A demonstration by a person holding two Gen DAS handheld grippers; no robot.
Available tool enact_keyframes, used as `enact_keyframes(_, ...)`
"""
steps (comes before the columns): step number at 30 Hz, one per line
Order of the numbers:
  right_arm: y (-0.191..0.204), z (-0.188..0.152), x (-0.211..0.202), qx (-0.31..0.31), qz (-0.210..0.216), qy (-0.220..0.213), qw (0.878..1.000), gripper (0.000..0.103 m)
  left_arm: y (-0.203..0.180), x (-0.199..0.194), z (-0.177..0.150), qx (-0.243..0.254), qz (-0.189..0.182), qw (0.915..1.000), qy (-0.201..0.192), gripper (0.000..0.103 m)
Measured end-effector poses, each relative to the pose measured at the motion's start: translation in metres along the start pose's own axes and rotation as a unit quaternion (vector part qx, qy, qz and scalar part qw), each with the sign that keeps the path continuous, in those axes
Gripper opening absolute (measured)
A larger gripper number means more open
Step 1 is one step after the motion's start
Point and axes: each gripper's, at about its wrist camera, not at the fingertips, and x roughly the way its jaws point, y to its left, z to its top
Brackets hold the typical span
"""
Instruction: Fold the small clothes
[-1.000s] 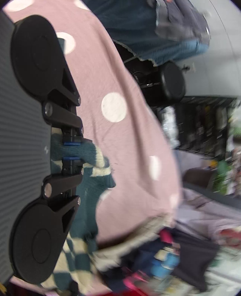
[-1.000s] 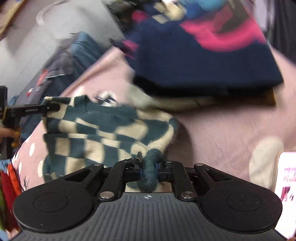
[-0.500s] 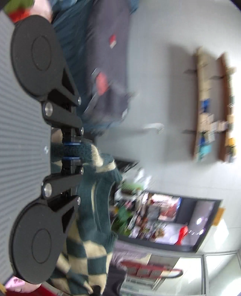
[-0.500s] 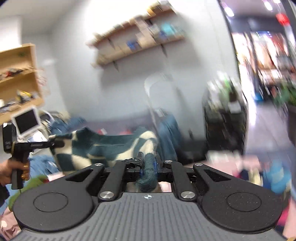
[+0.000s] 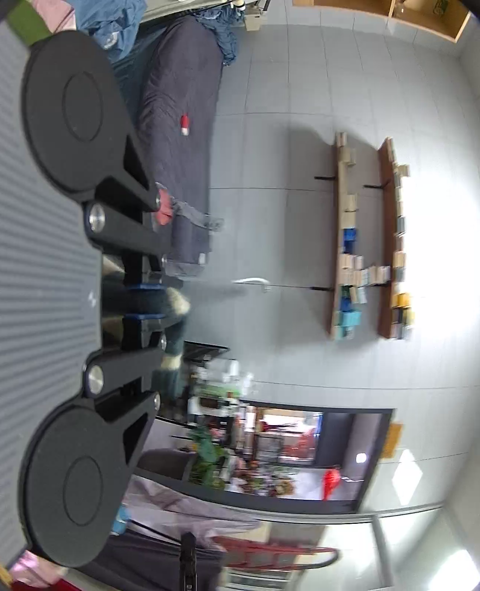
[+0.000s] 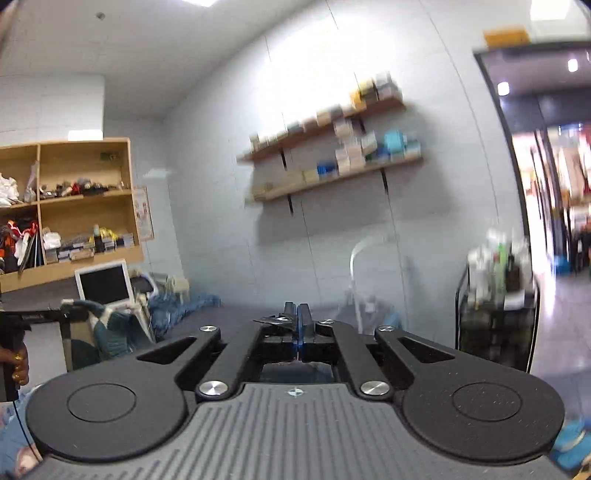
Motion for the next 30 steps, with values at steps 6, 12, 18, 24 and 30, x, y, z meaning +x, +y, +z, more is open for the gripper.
enact_keyframes(6,-0.023,-0.143,0.075,0.084,-0.012,0.219,0.972,0.085,0.045,0.062,-0.072,-0.119,0.016,0.99,0.074,0.009)
enact_keyframes(12,0.012,-0.272,0.123,0.027,0.027,0.403,0.914,0.091,0.061,0.098,-0.134,-0.093,0.005,0.9774,0.19,0.059)
enact_keyframes(18,0.029,-0.307,0.146,-0.045,0.006,0.421,0.906,0.102,0.062,0.129,-0.204,-0.068,-0.019,0.9515,0.299,0.081)
enact_keyframes(24,0.018,-0.317,0.166,-0.043,0.004,0.437,0.898,0.1,0.035,0.178,-0.239,-0.03,-0.057,0.9362,0.346,0.081)
enact_keyframes(30,0.022,-0.327,0.165,-0.04,0.014,0.452,0.891,0.077,-0.009,0.246,-0.26,0.096,-0.043,0.908,0.406,0.091)
